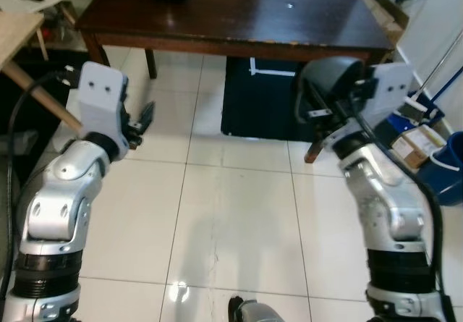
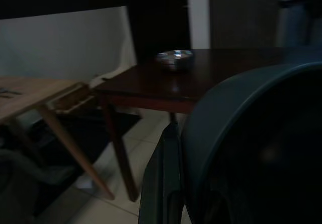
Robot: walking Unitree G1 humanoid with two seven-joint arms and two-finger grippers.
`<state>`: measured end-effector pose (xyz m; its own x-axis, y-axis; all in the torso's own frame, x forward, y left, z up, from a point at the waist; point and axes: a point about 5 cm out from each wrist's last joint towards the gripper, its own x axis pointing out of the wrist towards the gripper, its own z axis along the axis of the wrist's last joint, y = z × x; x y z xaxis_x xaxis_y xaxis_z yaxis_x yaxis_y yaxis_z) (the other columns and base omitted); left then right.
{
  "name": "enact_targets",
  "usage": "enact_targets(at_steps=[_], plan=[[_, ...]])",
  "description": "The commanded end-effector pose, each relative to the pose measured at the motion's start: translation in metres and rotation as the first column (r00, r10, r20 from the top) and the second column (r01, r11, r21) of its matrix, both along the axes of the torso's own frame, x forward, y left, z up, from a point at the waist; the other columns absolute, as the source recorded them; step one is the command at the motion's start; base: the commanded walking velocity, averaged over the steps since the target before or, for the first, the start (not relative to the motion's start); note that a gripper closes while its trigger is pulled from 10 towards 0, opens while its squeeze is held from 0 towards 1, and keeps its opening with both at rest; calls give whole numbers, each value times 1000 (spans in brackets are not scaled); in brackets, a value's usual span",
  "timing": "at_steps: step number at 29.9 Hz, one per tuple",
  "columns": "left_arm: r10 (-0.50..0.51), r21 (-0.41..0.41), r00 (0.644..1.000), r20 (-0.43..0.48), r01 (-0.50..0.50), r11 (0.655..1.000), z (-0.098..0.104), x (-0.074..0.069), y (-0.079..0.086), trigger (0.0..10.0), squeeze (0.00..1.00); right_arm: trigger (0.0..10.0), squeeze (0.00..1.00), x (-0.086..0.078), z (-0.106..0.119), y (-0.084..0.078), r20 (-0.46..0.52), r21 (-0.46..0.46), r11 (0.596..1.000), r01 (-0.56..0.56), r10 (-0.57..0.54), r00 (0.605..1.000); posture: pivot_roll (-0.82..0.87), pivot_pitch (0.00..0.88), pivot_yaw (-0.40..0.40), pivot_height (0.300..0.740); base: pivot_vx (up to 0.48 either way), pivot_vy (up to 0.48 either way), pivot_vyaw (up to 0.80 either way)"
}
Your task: Setting the table
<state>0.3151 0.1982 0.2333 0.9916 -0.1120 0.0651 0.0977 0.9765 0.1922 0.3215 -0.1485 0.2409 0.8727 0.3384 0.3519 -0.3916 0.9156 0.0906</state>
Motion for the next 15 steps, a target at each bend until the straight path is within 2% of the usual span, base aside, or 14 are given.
enact_targets(at_steps=[1,9,15], plan=[[16,-1,1000,-2,-16,1000,-1,2,2,10000,0,10000,0,-1,3,-3,16,-2,1000,8,-8,1000,-31,99,19,740,480,0,0],[20,-13,1000,19,-20,1000,2,3,-1,10000,0,10000,0,-1,0,-2,7,-9,1000,2,-2,1000,-32,99,18,740,480,0,0],[8,-15,1000,28,-8,1000,0,0,-5,10000,0,10000,0,-1,-9,-5,-26,-35,999,15,-16,1000,-38,101,17,740,421,0,0]])
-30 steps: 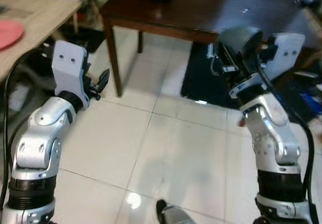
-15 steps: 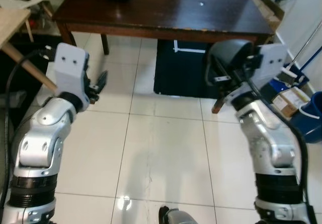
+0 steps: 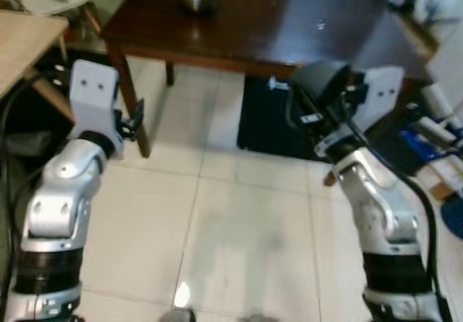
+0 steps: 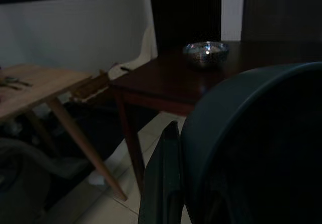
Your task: Setting the table
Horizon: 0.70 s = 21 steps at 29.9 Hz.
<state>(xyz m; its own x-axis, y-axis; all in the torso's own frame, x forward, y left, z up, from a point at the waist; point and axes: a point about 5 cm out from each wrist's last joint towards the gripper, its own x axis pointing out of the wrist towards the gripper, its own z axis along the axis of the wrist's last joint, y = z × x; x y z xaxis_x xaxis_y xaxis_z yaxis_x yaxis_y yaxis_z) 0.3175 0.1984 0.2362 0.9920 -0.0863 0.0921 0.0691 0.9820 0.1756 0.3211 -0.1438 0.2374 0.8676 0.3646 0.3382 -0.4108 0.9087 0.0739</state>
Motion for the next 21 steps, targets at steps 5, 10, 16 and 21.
enact_targets(at_steps=[5,10,16,21], plan=[[-54,15,998,26,53,998,-2,-4,-11,10000,0,10000,0,0,-7,-13,-15,-27,998,59,-59,998,-41,100,14,740,376,0,0],[-126,20,992,34,125,992,-8,-9,-25,10000,0,10000,0,-1,-10,-20,-16,-49,994,102,-103,995,-50,94,14,740,362,0,0],[-149,-3,989,12,149,989,-29,-23,-36,10000,0,10000,0,-12,-27,-25,-46,-32,992,120,-122,991,-61,90,15,740,344,0,0],[-111,-37,993,27,112,993,-38,-33,-35,10000,0,10000,0,-24,-42,-19,-75,-9,993,114,-114,991,-74,84,16,740,343,0,0]])
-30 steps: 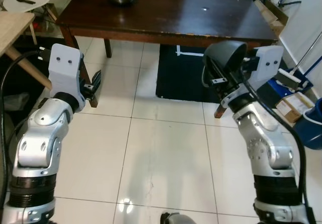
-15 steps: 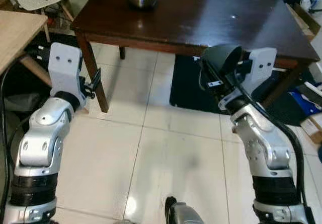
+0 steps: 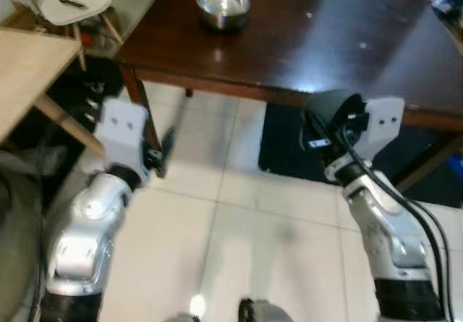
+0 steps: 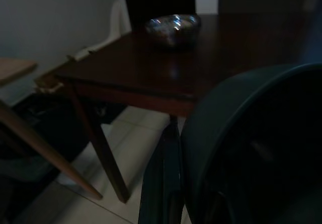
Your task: Setting the table
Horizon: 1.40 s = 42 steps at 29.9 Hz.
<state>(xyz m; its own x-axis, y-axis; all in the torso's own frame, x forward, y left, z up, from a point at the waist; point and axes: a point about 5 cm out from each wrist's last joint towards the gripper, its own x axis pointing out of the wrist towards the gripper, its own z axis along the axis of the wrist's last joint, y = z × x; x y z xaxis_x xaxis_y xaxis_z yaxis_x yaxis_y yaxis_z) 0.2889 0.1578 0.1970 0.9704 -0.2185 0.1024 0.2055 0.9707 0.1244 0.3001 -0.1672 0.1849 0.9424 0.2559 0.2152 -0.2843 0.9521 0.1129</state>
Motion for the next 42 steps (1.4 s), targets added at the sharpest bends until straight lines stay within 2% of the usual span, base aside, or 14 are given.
enact_targets(at_steps=[1,6,14,35,42], plan=[[31,8,999,25,-31,999,1,-4,5,10000,0,10000,0,-4,10,5,56,1,1000,-8,8,998,-74,84,16,740,341,0,0],[-43,38,997,68,41,998,9,3,-8,10000,0,10000,0,-2,15,0,75,-33,999,-9,12,997,-89,73,24,740,343,0,0],[-84,37,989,122,80,996,23,18,-18,10000,0,10000,0,-2,23,-12,101,-49,999,16,-11,995,-107,65,35,740,344,0,0],[-123,54,983,138,117,992,25,22,-23,10000,0,10000,0,0,21,-11,93,-31,999,24,-21,995,-105,73,46,740,455,0,0],[-141,53,980,139,135,989,26,22,-27,10000,0,10000,0,1,17,-17,71,-76,995,64,-59,996,-107,75,45,740,480,0,0]])
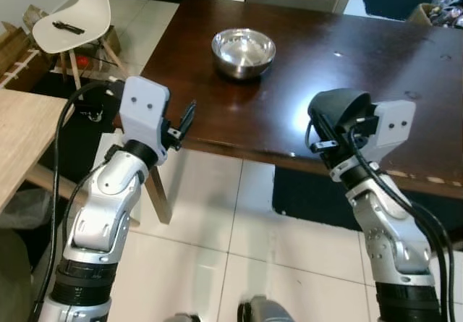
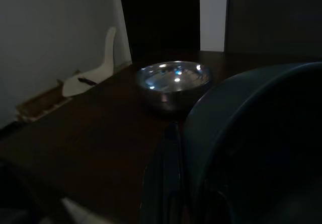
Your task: Setting the table
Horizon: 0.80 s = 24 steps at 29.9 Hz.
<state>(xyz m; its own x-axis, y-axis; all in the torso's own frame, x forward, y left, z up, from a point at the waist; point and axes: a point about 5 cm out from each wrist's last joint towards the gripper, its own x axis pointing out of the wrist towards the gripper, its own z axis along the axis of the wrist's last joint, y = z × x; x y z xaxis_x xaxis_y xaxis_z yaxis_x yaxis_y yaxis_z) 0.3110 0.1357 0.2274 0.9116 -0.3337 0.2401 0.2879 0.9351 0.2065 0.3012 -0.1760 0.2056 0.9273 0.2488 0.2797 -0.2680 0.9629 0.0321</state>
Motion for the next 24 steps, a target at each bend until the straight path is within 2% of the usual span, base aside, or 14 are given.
enact_targets(at_steps=[1,4,9,14,16,20,24], plan=[[-31,1,999,-16,31,1000,-4,-1,-6,10000,0,10000,0,0,-5,-13,-19,-42,997,63,-64,998,-107,75,45,740,480,0,0],[-38,-1,999,-15,38,999,-4,-1,-7,10000,0,10000,0,0,-6,-17,-23,-58,994,88,-90,996,-107,75,45,740,480,0,0],[-121,9,992,-22,121,993,-2,-2,-16,10000,0,10000,0,0,-2,-49,-10,-155,964,216,-220,975,-112,79,45,740,480,0,0],[-166,14,986,-25,166,986,-2,-3,-20,10000,0,10000,0,1,-2,-61,-11,-194,945,263,-270,963,-113,80,46,740,470,0,0],[-190,19,981,-27,190,982,-1,-4,-22,10000,0,10000,0,1,-3,-72,-31,-206,930,305,-318,948,-113,81,46,740,416,0,0],[-202,16,978,-49,203,979,-2,-4,-22,10000,0,10000,0,1,-4,-73,-43,-168,937,305,-316,948,-113,81,46,740,203,0,0],[-200,11,978,-57,201,980,-3,-5,-19,10000,0,10000,0,1,-4,-71,-48,-138,944,299,-308,950,-111,82,46,740,0,0,-663]])
